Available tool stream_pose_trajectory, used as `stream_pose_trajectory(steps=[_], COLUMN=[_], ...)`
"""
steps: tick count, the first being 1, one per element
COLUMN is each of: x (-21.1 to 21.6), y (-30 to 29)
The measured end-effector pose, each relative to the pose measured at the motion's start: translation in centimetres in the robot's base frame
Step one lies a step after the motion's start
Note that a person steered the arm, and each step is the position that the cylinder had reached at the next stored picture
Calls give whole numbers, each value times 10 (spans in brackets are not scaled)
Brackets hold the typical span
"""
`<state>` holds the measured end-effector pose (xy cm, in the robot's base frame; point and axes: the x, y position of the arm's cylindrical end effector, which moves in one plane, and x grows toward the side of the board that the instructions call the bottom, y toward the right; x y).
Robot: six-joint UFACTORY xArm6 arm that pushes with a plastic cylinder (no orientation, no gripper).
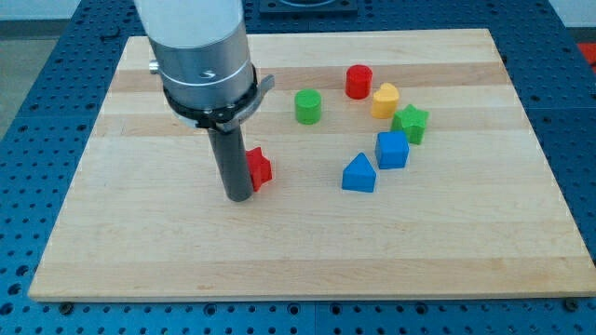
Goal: Move red star towards the blue triangle
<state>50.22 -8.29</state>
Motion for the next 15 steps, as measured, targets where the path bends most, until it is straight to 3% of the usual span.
stream_pose_trajectory(steps=[4,6,8,11,14,15], x=[5,-6,-32,-34,-95,-93], y=[-45,-31,25,-7,-16,-11])
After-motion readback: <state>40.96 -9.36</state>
